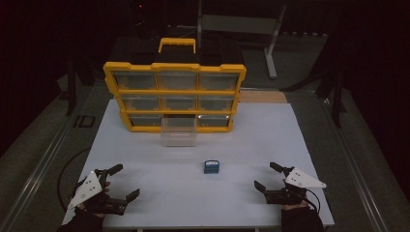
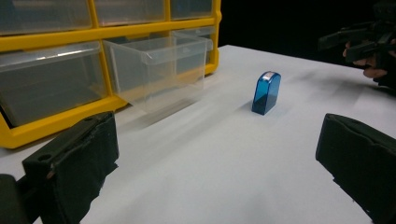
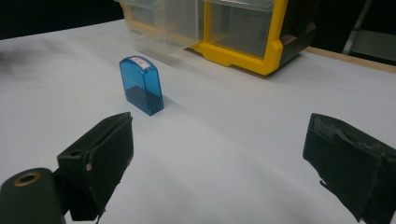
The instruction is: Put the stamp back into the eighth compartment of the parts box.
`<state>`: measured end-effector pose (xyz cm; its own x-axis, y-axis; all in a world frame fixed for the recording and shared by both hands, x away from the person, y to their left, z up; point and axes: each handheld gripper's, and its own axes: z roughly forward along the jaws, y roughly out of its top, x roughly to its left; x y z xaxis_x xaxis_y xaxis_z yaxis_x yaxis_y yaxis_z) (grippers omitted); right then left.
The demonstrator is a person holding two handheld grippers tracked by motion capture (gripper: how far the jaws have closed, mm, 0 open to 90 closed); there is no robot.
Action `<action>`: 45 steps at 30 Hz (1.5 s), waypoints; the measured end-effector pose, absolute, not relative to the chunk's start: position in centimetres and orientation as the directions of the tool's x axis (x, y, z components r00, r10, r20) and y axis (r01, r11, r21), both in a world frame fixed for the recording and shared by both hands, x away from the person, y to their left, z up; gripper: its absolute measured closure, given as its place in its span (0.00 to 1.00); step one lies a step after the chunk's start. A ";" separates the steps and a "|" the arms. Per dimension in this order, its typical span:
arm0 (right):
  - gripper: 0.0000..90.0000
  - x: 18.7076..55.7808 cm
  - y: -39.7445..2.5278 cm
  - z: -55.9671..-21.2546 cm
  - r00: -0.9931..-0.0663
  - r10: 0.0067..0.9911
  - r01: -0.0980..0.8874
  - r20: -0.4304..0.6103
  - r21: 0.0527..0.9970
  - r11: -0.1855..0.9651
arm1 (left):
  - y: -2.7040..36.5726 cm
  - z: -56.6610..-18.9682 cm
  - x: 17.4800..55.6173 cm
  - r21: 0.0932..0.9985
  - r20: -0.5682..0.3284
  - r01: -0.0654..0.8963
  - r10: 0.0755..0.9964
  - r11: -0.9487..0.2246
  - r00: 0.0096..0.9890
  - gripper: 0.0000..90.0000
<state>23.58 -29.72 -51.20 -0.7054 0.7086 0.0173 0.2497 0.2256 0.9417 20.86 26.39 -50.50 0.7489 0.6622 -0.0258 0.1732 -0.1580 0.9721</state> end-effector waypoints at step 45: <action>0.09 24.5 -28.8 -47.9 -0.765 0.643 0.284 0.040 0.916 0.282 | 26.8 -50.7 21.1 0.976 -0.071 0.190 0.668 -0.106 0.741 0.00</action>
